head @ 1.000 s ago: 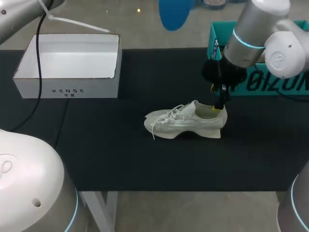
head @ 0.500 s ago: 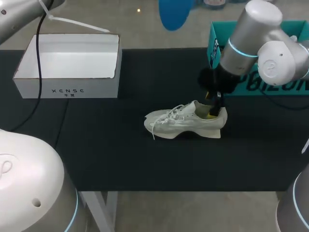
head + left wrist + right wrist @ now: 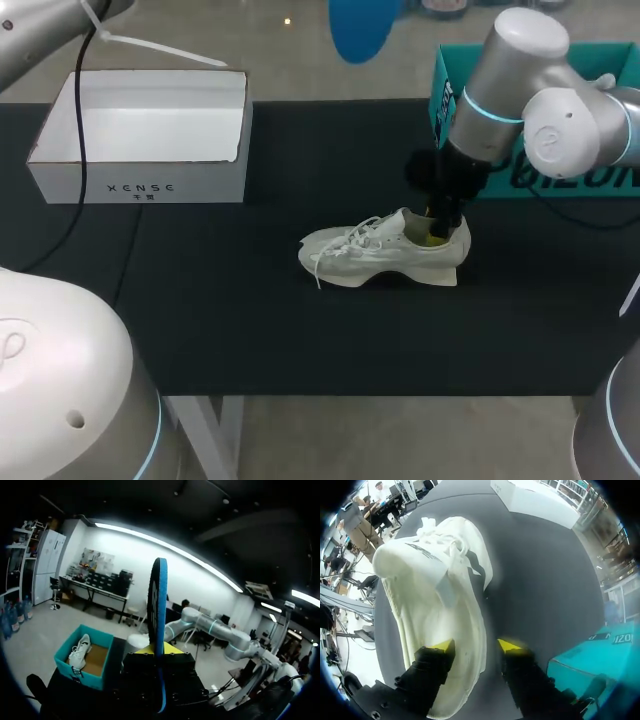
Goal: Take the shoe out of the shoebox, open the shoe tongue, remove and reinsert the insole, then place the shoe into the shoebox
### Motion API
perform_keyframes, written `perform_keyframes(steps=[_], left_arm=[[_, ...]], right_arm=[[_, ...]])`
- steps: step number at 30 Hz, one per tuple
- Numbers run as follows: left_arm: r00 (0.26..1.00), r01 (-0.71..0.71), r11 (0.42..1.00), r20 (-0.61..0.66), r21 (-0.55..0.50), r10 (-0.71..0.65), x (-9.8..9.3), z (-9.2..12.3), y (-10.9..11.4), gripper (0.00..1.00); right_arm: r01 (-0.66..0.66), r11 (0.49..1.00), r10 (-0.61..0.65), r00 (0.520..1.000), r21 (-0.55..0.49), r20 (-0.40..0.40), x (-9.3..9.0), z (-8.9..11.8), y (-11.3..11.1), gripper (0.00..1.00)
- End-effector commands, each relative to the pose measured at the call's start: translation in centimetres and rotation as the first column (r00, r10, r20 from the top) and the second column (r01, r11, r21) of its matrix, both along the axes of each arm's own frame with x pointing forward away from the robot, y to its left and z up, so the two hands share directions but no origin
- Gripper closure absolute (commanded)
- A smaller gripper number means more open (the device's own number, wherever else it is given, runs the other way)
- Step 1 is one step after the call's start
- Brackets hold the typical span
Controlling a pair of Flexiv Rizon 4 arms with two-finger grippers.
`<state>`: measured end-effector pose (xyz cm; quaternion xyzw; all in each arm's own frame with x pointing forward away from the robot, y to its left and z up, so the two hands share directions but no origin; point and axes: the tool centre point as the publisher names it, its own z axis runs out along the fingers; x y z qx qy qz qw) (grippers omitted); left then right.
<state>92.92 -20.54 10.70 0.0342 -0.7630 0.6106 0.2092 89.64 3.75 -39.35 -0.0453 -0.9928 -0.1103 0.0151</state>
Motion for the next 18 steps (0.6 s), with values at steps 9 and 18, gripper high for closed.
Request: perform_keyframes(steps=[9, 18], left_arm=[[1.000, 0.003, 1.000, 0.000, 0.000, -0.003, 0.1, 0.0, 0.0, 1.00], [1.000, 0.003, 1.000, 0.000, 0.000, -0.003, 0.1, 0.0, 0.0, 1.00]], right_arm=[[-0.008, 1.000, 0.008, 1.000, -0.012, -0.001, -0.5, 0.1, 0.3, 1.00], [-0.006, 1.000, 0.006, 0.999, 0.001, 0.036, -0.9, 2.7, -0.5, 1.00]])
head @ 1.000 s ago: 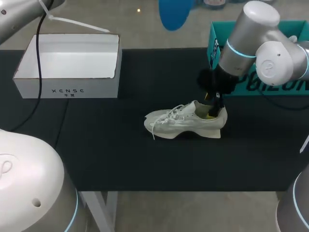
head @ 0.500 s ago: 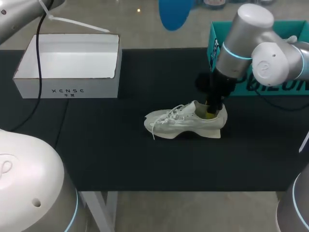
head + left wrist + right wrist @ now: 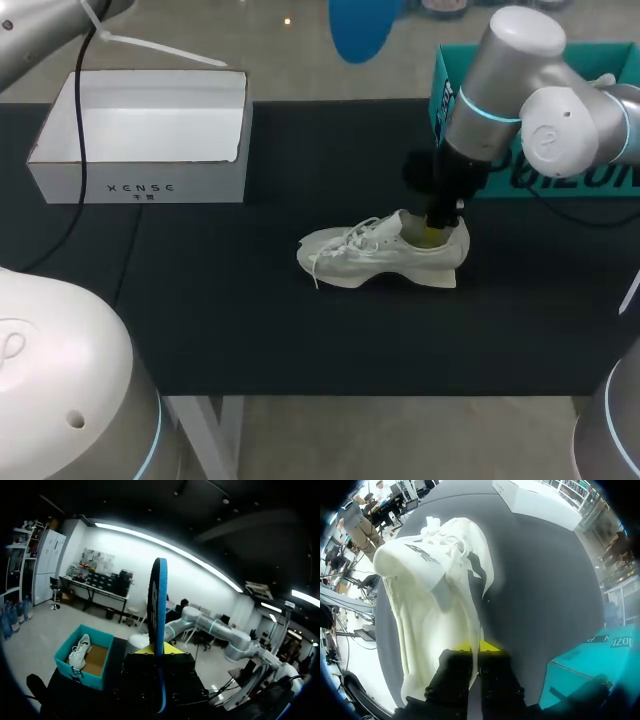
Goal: Take the shoe out of the shoebox, open the shoe tongue, remove and reinsert the insole, then place the shoe into the shoebox
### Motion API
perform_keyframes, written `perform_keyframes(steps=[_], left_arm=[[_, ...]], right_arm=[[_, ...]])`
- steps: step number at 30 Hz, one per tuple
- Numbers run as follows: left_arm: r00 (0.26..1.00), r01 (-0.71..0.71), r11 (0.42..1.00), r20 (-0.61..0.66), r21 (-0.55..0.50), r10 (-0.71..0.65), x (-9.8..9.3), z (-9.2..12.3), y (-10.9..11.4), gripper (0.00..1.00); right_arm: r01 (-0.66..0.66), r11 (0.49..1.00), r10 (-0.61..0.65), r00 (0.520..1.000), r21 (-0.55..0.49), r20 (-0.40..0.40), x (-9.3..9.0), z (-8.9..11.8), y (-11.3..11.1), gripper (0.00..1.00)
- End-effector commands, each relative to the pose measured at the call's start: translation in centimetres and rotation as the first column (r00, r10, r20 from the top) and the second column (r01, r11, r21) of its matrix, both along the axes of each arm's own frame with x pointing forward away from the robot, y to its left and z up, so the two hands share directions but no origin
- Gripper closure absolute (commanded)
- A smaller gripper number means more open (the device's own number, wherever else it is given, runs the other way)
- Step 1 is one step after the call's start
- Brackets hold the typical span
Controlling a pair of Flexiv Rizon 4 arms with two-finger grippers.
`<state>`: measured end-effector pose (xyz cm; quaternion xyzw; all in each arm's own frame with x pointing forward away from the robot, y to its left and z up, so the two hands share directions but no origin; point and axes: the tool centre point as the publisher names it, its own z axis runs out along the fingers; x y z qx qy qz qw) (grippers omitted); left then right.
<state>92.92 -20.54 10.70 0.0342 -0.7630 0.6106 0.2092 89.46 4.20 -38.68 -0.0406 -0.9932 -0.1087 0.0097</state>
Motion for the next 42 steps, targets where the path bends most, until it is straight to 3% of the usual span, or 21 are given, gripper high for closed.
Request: perform_keyframes(steps=[1, 6, 12, 39, 42], left_arm=[[1.000, 0.003, 1.000, 0.000, 0.000, -0.003, 0.1, 0.0, 0.0, 1.00], [1.000, 0.003, 1.000, 0.000, 0.000, -0.003, 0.1, 0.0, 0.0, 1.00], [1.000, 0.003, 1.000, 0.000, 0.000, -0.003, 0.1, 0.0, 0.0, 1.00], [1.000, 0.003, 1.000, 0.000, 0.000, -0.003, 0.1, 0.0, 0.0, 1.00], [1.000, 0.003, 1.000, 0.000, 0.000, -0.003, 0.1, 0.0, 0.0, 1.00]], right_arm=[[0.003, 1.000, -0.003, 0.999, 0.005, 0.036, -0.7, 2.7, -1.1, 1.00], [-0.003, 1.000, 0.004, 0.998, -0.005, 0.068, -0.7, 5.7, -2.2, 1.00], [-0.003, 1.000, 0.004, 0.997, -0.015, 0.075, -0.7, 7.2, -3.6, 1.00], [-0.023, 1.000, 0.024, 0.998, -0.019, 0.058, -0.8, 7.4, -3.5, 1.00], [0.127, 0.991, -0.125, 0.990, -0.042, 0.060, -1.2, 7.2, -3.4, 1.00]])
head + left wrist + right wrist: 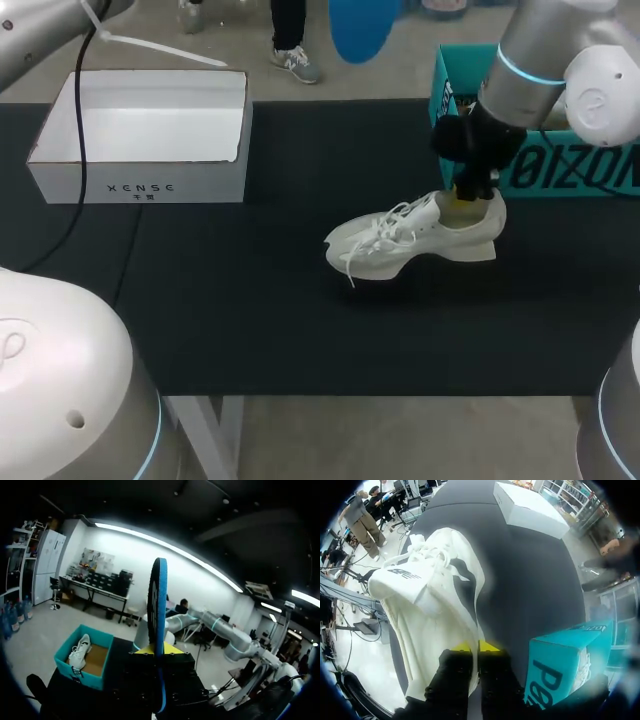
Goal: Take the shoe out of the shoebox, open the shoe tongue, remove and reinsert the insole, then place the shoe into the shoebox
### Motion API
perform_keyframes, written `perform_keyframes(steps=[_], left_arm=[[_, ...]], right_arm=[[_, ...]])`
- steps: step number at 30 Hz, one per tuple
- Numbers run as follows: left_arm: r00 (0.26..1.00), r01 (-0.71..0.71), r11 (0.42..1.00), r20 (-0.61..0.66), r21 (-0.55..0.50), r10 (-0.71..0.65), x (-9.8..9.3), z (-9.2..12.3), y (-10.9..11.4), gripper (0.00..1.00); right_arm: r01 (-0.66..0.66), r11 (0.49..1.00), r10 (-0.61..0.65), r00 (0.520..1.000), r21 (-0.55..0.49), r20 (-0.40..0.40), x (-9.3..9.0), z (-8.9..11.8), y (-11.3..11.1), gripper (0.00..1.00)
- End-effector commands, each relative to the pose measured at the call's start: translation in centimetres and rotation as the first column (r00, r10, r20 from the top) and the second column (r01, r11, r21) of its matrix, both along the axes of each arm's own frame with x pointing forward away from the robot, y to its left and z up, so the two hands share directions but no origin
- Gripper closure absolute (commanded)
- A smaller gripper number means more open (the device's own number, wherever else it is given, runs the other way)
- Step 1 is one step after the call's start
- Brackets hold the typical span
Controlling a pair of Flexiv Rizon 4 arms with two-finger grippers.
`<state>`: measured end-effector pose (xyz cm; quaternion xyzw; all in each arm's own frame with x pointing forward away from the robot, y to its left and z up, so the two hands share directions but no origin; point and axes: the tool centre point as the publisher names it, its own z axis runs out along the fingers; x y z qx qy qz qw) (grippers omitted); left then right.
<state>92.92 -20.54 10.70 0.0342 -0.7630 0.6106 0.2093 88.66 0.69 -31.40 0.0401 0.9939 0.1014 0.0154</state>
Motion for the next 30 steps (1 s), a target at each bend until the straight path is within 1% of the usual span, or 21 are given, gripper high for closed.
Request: perform_keyframes(steps=[1, 3, 5, 8, 9, 10, 11, 12, 13, 14, 15, 16, 17, 18, 19, 20, 30], left_arm=[[1.000, 0.003, 1.000, 0.000, 0.000, -0.003, 0.1, 0.0, 0.0, 1.00], [1.000, 0.003, 1.000, 0.000, 0.000, -0.003, 0.1, 0.0, 0.0, 1.00], [1.000, 0.003, 1.000, 0.000, 0.000, -0.003, 0.1, 0.0, 0.0, 1.00], [1.000, 0.003, 1.000, 0.000, 0.000, -0.003, 0.1, 0.0, 0.0, 1.00], [1.000, 0.003, 1.000, 0.000, 0.000, -0.003, 0.1, 0.0, 0.0, 1.00], [1.000, 0.003, 1.000, 0.000, 0.000, -0.003, 0.1, 0.0, 0.0, 1.00], [1.000, 0.003, 1.000, 0.000, 0.000, -0.003, 0.1, 0.0, 0.0, 1.00], [1.000, 0.003, 1.000, 0.000, 0.000, -0.003, 0.1, 0.0, 0.0, 1.00], [1.000, 0.003, 1.000, 0.000, 0.000, -0.003, 0.1, 0.0, 0.0, 1.00], [1.000, 0.003, 1.000, 0.000, 0.000, -0.003, 0.1, 0.0, 0.0, 1.00], [1.000, 0.003, 1.000, 0.000, 0.000, -0.003, 0.1, 0.0, 0.0, 1.00], [1.000, 0.003, 1.000, 0.000, 0.000, -0.003, 0.1, 0.0, 0.0, 1.00], [1.000, 0.003, 1.000, 0.000, 0.000, -0.003, 0.1, 0.0, 0.0, 1.00], [1.000, 0.003, 1.000, 0.000, 0.000, -0.003, 0.1, 0.0, 0.0, 1.00], [1.000, 0.003, 1.000, 0.000, 0.000, -0.003, 0.1, 0.0, 0.0, 1.00], [1.000, 0.003, 1.000, 0.000, 0.000, -0.003, 0.1, 0.0, 0.0, 1.00], [1.000, 0.003, 1.000, 0.000, 0.000, -0.003, 0.1, 0.0, 0.0, 1.00]], right_arm=[[0.172, 0.985, -0.172, 0.985, -0.005, 0.007, -0.6, -0.1, 0.0, 1.00], [0.305, 0.952, -0.305, 0.952, 0.018, -0.001, -0.8, -0.2, -0.5, 1.00], [0.404, 0.911, -0.404, 0.915, 0.082, -0.016, -1.3, -0.2, -0.7, 1.00], [0.552, 0.820, -0.555, 0.831, 0.152, -0.027, -2.6, -0.5, -0.6, 1.00], [0.617, 0.770, -0.617, 0.785, 0.162, -0.052, -3.0, -0.7, -0.7, 1.00], [0.640, 0.745, -0.642, 0.765, 0.190, -0.058, -3.3, -0.8, -0.7, 1.00], [0.667, 0.720, -0.670, 0.740, 0.189, -0.059, -3.7, -0.9, -0.6, 1.00], [0.703, 0.682, -0.706, 0.705, 0.201, -0.071, -3.9, -1.1, -0.7, 1.00], [0.717, 0.665, -0.720, 0.690, 0.207, -0.078, -4.2, -1.1, -0.7, 1.00], [0.758, 0.618, -0.763, 0.642, 0.209, -0.077, -4.5, -1.1, -0.9, 1.00], [0.778, 0.589, -0.784, 0.616, 0.219, -0.079, -4.7, -1.0, -1.0, 1.00], [0.803, 0.538, -0.811, 0.576, 0.254, -0.101, -4.9, -0.9, -1.2, 1.00], [0.819, 0.509, -0.831, 0.548, 0.265, -0.096, -5.1, -0.8, -1.4, 1.00], [0.826, 0.498, -0.841, 0.534, 0.264, -0.084, -5.2, -0.7, -1.4, 1.00], [0.822, 0.507, -0.837, 0.542, 0.259, -0.079, -5.2, -0.6, -1.1, 1.00], [0.800, 0.556, -0.814, 0.579, 0.226, -0.044, -5.0, -0.5, -0.6, 1.00], [0.800, 0.556, -0.814, 0.579, 0.226, -0.044, -5.0, -0.5, -0.6, 1.00]])
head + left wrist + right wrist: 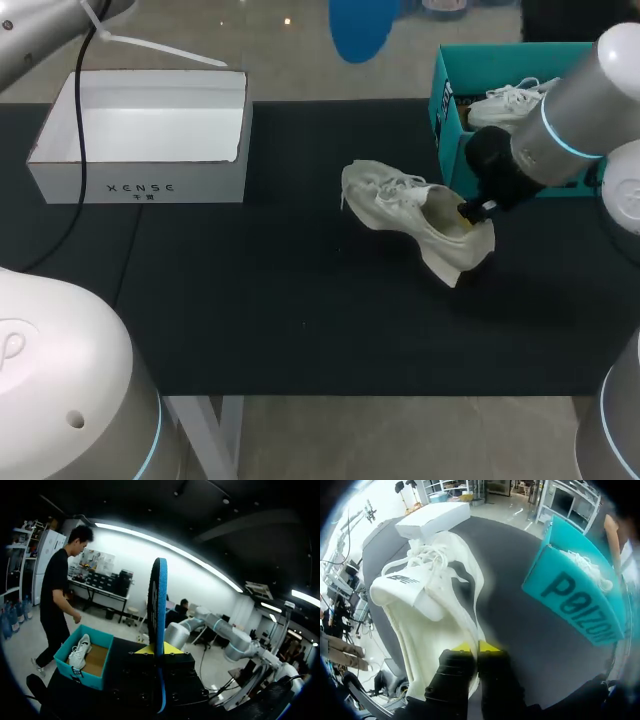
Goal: Take the shoe out of the shoebox, open the shoe tongue, remove and reinsert the insole, then place the shoe into the shoebox
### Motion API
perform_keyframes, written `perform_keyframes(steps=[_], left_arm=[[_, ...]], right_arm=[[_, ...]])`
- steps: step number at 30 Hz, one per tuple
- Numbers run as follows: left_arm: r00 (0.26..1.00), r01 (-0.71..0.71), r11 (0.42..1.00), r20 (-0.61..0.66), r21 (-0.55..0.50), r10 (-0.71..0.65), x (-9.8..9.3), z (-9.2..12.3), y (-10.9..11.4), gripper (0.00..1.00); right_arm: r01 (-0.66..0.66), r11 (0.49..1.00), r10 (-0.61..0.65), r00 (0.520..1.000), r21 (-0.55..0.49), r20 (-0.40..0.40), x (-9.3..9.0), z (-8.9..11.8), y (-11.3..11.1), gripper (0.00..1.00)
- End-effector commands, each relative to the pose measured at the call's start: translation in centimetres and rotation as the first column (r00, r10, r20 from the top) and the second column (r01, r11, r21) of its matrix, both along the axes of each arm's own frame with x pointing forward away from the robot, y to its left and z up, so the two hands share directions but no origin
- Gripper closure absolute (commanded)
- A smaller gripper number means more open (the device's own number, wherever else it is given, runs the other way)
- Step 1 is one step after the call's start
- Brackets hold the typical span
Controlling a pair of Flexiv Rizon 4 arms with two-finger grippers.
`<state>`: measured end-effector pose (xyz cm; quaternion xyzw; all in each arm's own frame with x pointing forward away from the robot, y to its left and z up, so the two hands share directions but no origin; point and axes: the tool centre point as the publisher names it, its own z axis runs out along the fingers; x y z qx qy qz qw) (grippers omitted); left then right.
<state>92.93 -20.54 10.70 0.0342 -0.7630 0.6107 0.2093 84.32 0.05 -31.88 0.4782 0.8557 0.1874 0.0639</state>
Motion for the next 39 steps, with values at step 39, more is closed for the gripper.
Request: perform_keyframes(steps=[39], left_arm=[[1.000, 0.003, 1.000, 0.000, 0.000, -0.003, 0.1, 0.0, 0.0, 1.00]], right_arm=[[0.452, 0.865, -0.462, 0.887, 0.217, -0.006, -6.7, 0.5, 2.2, 1.00]])
